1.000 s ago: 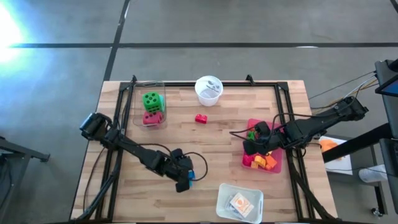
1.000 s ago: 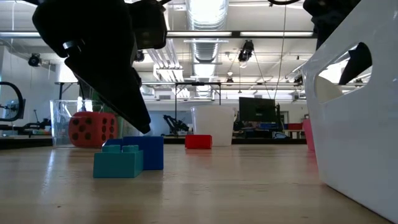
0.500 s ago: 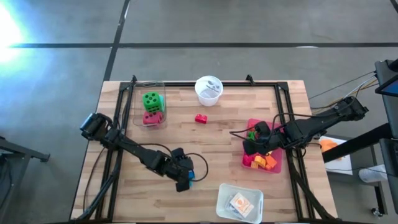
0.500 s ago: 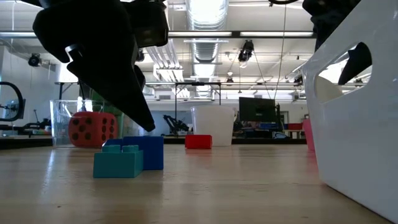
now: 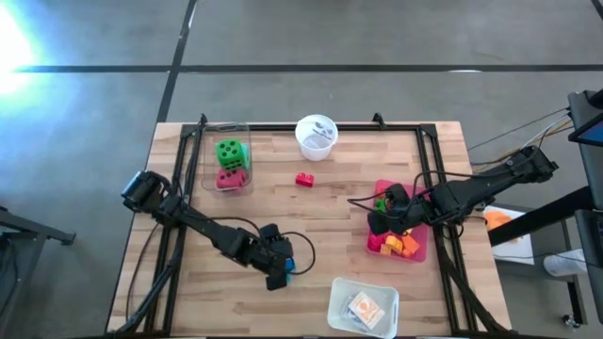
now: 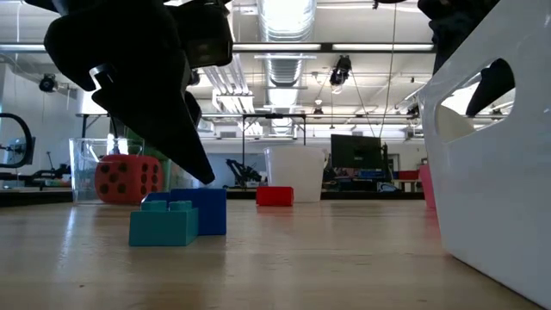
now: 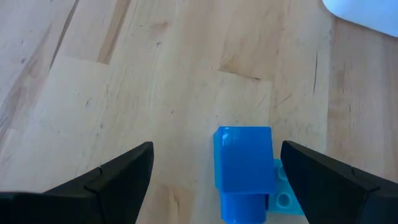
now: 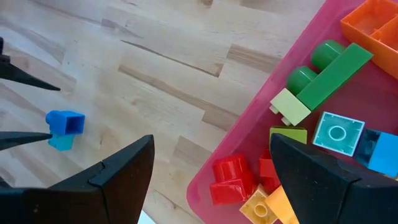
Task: Pick & Place Toys
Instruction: Put the dark blue game piece into the pink bin
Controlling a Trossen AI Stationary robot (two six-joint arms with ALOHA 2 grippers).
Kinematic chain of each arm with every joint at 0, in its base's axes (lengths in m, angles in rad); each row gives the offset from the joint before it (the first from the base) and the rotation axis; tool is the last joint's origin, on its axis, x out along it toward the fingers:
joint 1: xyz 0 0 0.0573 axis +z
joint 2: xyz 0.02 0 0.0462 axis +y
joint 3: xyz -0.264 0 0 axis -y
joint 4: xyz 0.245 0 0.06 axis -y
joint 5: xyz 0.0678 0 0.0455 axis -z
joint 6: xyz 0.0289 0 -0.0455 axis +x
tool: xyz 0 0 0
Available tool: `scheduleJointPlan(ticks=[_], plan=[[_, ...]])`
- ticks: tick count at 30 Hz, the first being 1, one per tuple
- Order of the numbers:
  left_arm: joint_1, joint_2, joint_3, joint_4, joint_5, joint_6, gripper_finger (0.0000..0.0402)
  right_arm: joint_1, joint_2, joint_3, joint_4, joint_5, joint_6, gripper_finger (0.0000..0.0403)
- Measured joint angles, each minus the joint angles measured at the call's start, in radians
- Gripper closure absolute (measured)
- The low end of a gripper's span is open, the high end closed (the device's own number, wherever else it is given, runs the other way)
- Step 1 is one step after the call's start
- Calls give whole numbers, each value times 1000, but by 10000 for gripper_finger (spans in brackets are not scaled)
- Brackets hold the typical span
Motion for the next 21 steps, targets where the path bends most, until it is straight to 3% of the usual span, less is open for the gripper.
scheduleJointPlan(ticks=[21], plan=[[-20,51,-6,0,-4,-8,46,0,0,0,30,-2,-30,90]])
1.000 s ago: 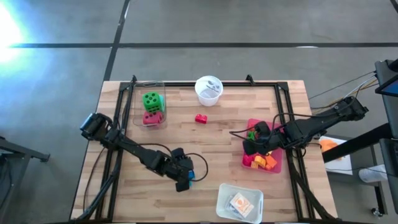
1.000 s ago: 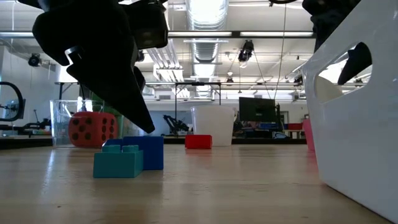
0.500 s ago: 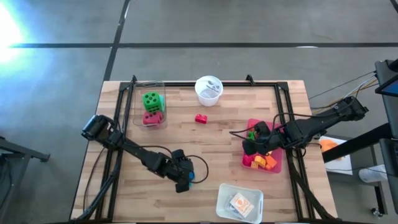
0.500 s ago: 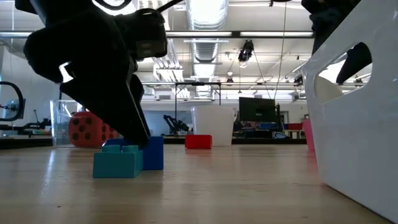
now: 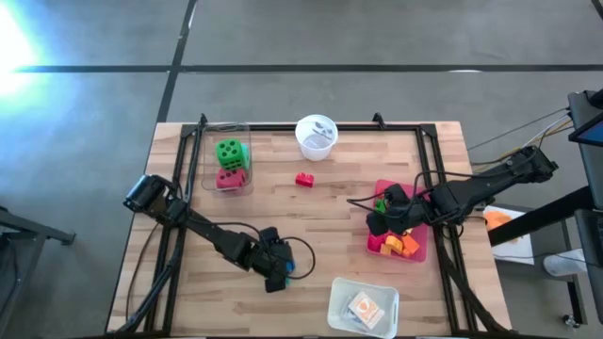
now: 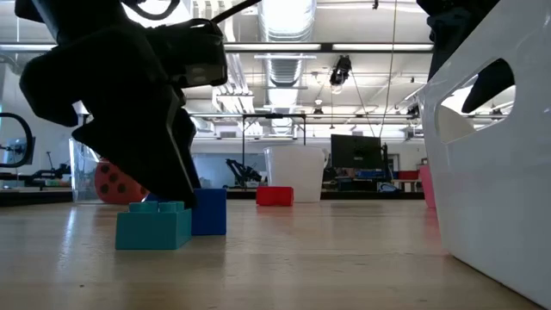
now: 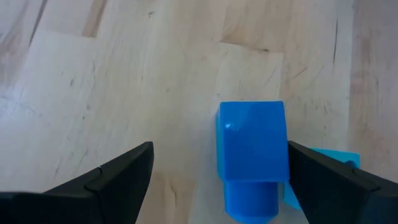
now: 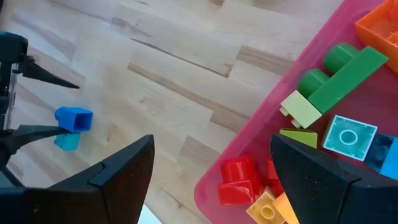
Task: Pick & Place Toys
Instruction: Put the dark blue game piece into the pink bin
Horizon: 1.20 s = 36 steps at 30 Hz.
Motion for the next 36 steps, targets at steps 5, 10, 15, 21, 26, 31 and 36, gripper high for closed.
scheduleJointPlan(ticks=[5,10,15,21,26,31,36], plan=[[0,0,-6,8,3,7,46,0,0,0,0,0,0,90],[-1,0,-34,73,27,7,46,0,0,0,1,0,0,90],[-7,0,-48,105,30,7,47,0,0,0,2,0,0,90],[-8,0,-48,105,30,7,91,0,0,0,3,0,0,90],[-8,6,-48,102,30,6,149,0,0,0,3,0,-1,90],[-8,12,-65,123,43,-4,184,0,0,0,4,0,-10,90],[-10,12,-72,134,53,-13,194,0,0,-1,12,0,-19,90]])
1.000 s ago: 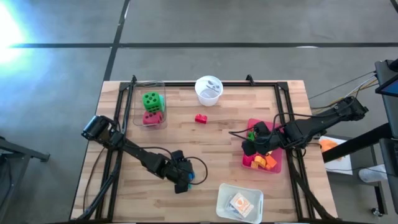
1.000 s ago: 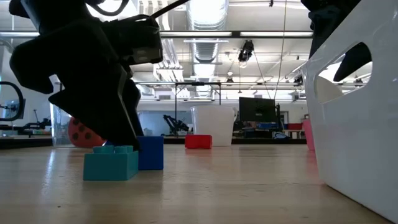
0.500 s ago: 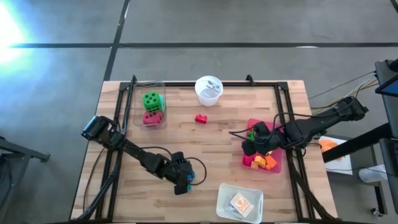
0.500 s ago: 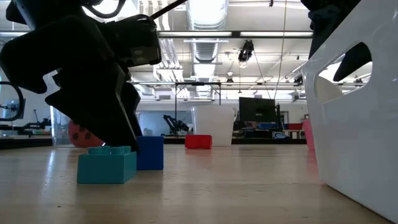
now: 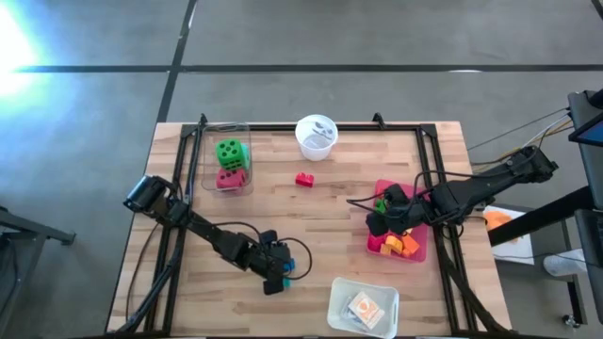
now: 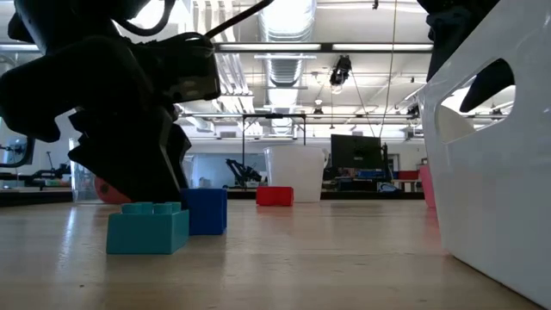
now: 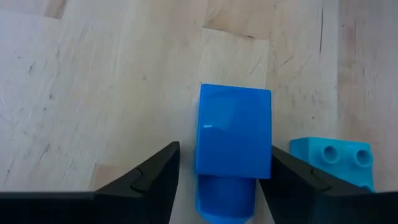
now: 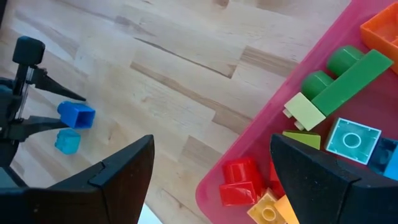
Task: Pick & Place Toys
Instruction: Put the dark blue game piece into the pink bin
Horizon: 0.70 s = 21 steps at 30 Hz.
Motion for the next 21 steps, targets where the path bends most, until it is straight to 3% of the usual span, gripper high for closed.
scheduleJointPlan(ticks=[6,12,21], plan=[[0,-1,-4,6,2,16,201,0,0,0,4,0,-8,90],[0,-1,-4,20,9,9,271,0,0,0,6,0,-8,90],[0,-2,2,54,100,-59,271,10,0,0,84,1,-94,90]])
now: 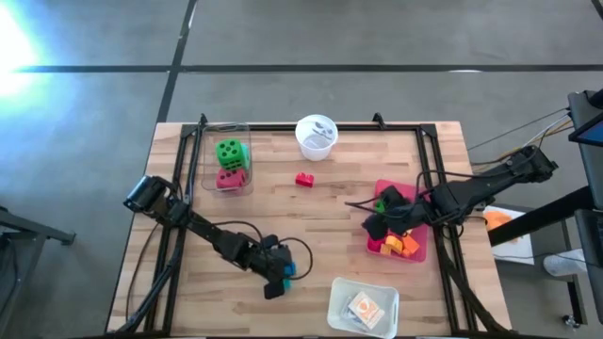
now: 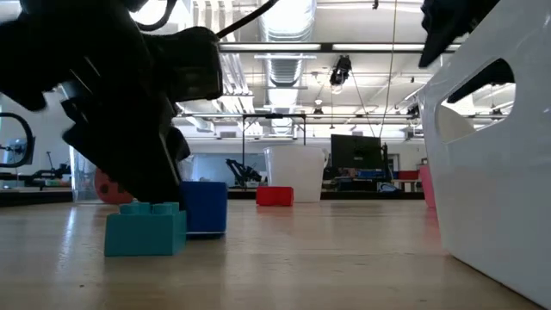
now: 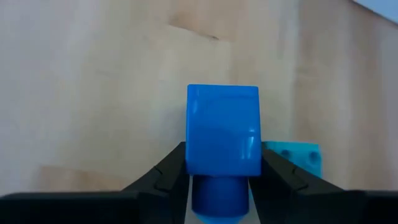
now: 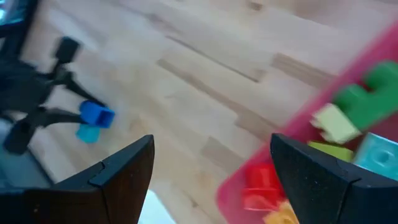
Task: Pick & Place Toys
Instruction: Put the dark blue game piece into the pink bin
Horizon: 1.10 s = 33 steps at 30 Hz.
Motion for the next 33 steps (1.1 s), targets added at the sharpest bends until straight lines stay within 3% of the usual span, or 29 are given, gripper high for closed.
scheduleJointPlan(ticks=[4,15,21,28,33], plan=[[1,-25,6,2,45,-28,271,16,0,0,118,0,-111,90],[64,-206,6,17,49,-70,271,60,0,0,446,0,-445,90],[107,-329,6,113,128,-108,271,97,0,0,654,0,-637,90],[143,-435,7,206,176,-180,271,113,7,0,700,36,-742,90],[167,-446,7,244,268,-300,271,114,89,40,767,54,-904,90]])
